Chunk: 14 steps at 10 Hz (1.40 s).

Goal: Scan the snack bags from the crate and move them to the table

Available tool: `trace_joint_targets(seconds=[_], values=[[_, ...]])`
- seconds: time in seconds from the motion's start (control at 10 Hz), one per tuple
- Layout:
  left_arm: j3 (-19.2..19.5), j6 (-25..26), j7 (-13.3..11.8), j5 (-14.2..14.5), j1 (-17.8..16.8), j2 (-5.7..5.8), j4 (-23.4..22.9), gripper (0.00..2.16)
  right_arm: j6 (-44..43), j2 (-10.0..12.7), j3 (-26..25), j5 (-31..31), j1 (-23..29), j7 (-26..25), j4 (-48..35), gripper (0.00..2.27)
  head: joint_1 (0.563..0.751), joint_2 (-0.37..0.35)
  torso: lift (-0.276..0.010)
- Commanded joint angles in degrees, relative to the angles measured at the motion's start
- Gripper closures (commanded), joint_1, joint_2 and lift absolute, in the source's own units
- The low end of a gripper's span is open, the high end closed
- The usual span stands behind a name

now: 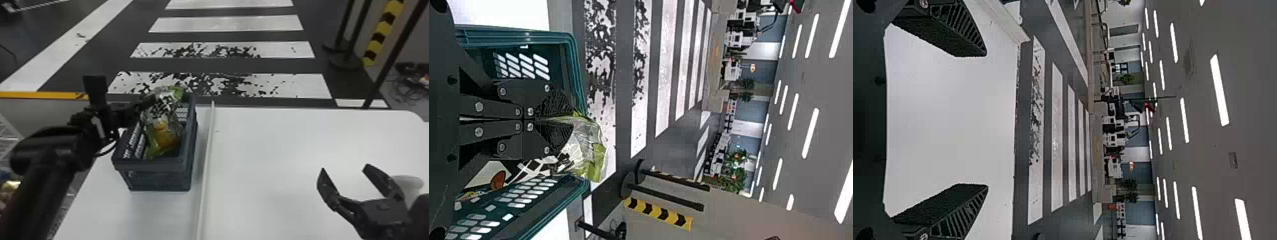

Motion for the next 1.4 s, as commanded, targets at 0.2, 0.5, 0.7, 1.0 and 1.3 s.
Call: trace_joint_targets(seconds=[0.2, 0.5, 0.7, 1.0, 1.3], values=[[5.3, 6.9, 1.5, 3.0, 5.3, -0.18, -13.7, 2.12, -0.2, 0.3, 0.0, 0.3, -0.2, 0.0, 0.3, 0.05, 0.695, 0.118, -0.095], [10.7, 14.3, 1.6, 8.4, 9.0, -0.18, -23.6, 2.12, -0.4, 0.5, 0.3, 0.8, -0.3, -0.1, 0.3, 0.06, 0.695, 0.112, -0.095], [15.1, 18.3, 0.7, 15.0, 10.7, 0.00, -27.4, 2.12, -0.6, 0.5, -0.2, 0.9, -0.4, -0.1, 0.3, 0.06, 0.695, 0.116, -0.095], [18.3, 23.8, 0.4, 20.0, 11.8, 0.00, -31.7, 2.13, -0.9, 0.5, -0.2, 1.3, -0.6, -0.2, 0.9, 0.07, 0.695, 0.112, -0.095], [21.4, 30.6, 0.4, 23.2, 13.2, 0.00, -37.6, 2.13, -1.1, 0.5, -0.3, 1.3, -1.0, -0.2, 1.5, 0.07, 0.695, 0.102, -0.095]])
